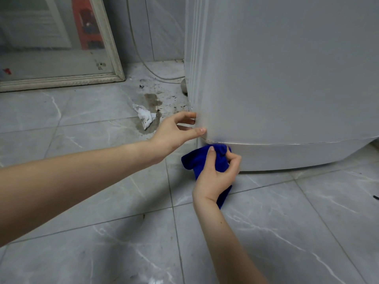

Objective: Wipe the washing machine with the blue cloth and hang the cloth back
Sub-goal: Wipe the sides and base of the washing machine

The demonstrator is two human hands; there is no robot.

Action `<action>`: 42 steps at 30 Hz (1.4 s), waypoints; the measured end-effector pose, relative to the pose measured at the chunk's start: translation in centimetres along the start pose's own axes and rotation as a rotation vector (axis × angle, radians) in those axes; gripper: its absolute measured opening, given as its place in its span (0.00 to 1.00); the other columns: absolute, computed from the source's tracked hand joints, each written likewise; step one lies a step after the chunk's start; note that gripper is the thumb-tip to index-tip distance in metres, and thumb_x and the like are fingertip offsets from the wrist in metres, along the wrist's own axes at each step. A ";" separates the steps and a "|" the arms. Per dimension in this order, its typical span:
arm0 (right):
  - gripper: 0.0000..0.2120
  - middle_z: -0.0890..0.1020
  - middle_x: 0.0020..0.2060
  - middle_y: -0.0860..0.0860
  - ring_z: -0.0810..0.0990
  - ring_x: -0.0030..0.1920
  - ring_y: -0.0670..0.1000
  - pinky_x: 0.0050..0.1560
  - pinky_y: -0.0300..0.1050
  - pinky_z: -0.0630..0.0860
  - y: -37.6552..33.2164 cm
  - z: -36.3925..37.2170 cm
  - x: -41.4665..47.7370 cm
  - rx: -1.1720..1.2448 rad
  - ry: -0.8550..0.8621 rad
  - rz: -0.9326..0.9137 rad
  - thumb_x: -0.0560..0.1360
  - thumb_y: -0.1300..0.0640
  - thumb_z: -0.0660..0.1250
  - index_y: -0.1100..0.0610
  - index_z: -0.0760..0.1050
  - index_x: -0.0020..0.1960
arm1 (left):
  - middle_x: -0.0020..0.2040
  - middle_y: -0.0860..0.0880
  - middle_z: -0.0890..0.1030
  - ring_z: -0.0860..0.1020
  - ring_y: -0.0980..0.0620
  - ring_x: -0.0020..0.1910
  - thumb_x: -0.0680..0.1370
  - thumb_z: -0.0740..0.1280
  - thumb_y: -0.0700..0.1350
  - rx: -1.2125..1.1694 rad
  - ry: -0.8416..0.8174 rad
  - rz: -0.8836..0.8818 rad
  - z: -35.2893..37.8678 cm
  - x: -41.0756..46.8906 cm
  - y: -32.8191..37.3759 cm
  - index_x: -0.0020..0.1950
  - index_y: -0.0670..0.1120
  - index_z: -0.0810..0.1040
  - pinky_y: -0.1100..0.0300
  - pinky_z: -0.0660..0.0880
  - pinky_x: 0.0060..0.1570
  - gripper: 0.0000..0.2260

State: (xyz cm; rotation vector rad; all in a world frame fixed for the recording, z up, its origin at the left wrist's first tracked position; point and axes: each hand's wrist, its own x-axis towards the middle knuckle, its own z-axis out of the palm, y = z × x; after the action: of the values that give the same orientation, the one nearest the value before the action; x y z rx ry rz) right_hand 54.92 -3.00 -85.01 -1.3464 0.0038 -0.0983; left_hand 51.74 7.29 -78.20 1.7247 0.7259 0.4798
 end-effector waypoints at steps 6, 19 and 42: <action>0.08 0.77 0.51 0.61 0.78 0.52 0.54 0.57 0.52 0.77 -1.1 -0.6 1.7 0.045 0.068 0.027 0.73 0.62 0.72 0.57 0.72 0.45 | 0.60 0.51 0.80 0.82 0.54 0.55 0.72 0.77 0.47 -0.008 0.011 0.006 0.0 0.0 0.0 0.66 0.49 0.78 0.66 0.78 0.52 0.23; 0.07 0.76 0.51 0.58 0.77 0.53 0.52 0.58 0.47 0.75 -1.6 -1.0 2.2 -0.027 0.059 -0.028 0.74 0.61 0.72 0.57 0.74 0.47 | 0.60 0.53 0.81 0.82 0.54 0.55 0.72 0.76 0.48 0.022 0.001 -0.006 -0.1 -0.1 0.2 0.66 0.50 0.78 0.65 0.77 0.53 0.22; 0.08 0.78 0.51 0.56 0.79 0.50 0.52 0.51 0.48 0.78 -2.5 -3.3 0.7 -0.052 -0.340 0.036 0.74 0.58 0.72 0.47 0.74 0.47 | 0.59 0.52 0.80 0.77 0.56 0.58 0.81 0.63 0.50 0.574 -0.149 0.251 -0.7 -5.9 -1.5 0.68 0.48 0.75 0.61 0.71 0.60 0.17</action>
State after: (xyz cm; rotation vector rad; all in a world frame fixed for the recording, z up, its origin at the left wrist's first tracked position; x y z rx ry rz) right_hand 55.25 -6.86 -83.24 -1.4008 -0.2578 0.1628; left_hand 46.65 4.01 -79.17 2.3802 0.5723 0.3217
